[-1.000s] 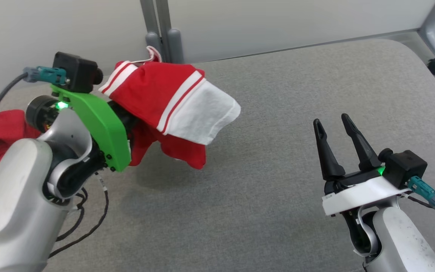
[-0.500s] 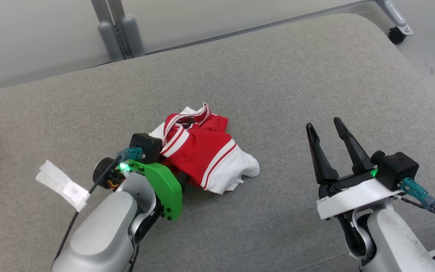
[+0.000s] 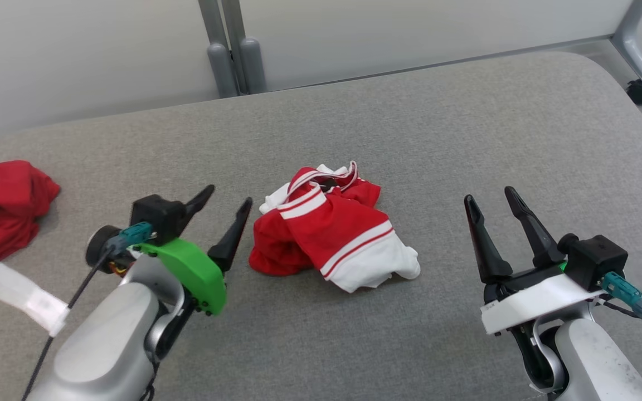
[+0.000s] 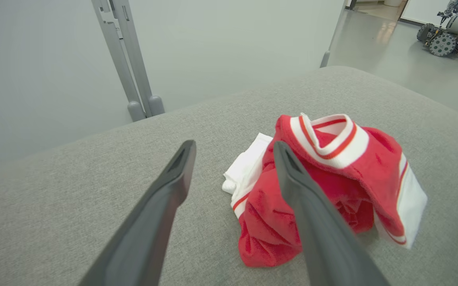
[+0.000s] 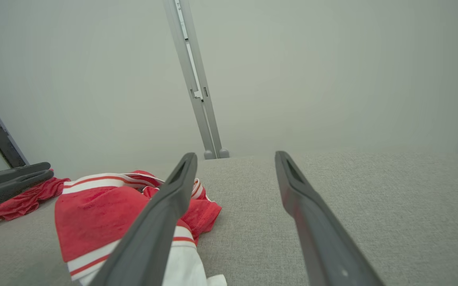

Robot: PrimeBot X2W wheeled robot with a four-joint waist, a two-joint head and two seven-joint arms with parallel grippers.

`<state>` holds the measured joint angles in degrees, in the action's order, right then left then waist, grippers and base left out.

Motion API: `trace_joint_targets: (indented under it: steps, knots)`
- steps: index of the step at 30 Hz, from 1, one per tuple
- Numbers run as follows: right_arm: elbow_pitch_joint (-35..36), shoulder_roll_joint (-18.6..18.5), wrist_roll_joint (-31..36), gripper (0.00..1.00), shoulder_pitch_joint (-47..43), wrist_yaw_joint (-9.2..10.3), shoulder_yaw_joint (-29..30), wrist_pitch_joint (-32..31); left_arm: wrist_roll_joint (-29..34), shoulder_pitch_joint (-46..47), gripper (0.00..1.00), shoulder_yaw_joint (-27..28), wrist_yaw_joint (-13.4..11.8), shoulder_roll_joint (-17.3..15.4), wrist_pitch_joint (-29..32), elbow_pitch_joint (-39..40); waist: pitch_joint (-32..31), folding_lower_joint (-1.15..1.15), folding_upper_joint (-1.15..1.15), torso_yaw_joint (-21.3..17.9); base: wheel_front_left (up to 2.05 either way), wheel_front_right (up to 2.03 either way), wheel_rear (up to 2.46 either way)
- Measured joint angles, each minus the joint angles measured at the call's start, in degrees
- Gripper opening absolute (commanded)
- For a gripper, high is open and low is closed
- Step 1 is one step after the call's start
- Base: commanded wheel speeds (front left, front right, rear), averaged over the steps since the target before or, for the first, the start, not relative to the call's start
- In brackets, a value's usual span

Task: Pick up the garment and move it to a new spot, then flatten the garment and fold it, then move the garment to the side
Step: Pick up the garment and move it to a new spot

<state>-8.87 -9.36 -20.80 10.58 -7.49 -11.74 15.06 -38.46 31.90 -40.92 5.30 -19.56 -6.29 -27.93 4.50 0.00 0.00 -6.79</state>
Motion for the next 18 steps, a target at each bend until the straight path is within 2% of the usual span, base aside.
trace_joint_targets:
  steps: [4, 11, 14, 16, 18]
  knots:
    - [0.68, -0.25, 0.01, 1.00, -0.96, -0.01, 0.59, 0.00, -0.88, -3.67, 1.00, 3.59, -4.13, -3.91, -2.46, 5.76, -0.85, 0.00, 0.00, 1.86, 0.00, 0.00, 0.00]
    - [1.87, -0.35, -0.03, 1.00, -2.92, -0.01, 1.94, 0.00, -2.79, -13.59, 1.00, 11.57, -11.54, -7.44, -7.92, 14.21, -1.95, 0.00, 0.00, 4.00, 0.00, 0.00, 0.00]
    - [2.41, -0.32, -0.21, 1.00, -4.63, 0.00, 3.59, 0.00, -2.80, -18.06, 1.00, 15.47, -12.54, -6.67, -8.61, 17.16, -2.42, 0.00, 0.00, 4.53, 0.00, 0.00, 0.00]
    - [2.31, -0.14, -0.21, 1.00, -6.12, 0.00, 4.01, 0.00, -0.38, -21.23, 1.00, 17.66, -13.16, -6.26, -8.68, 18.38, -2.88, 0.00, 0.00, 4.74, 0.00, 0.00, 0.00]
    - [2.40, 0.29, -0.20, 1.00, -7.31, -0.01, 4.86, 0.00, 0.38, -24.14, 1.00, 20.63, -13.15, -4.60, -8.76, 19.58, -3.39, 0.00, 0.00, 4.87, 0.00, 0.00, 0.00]
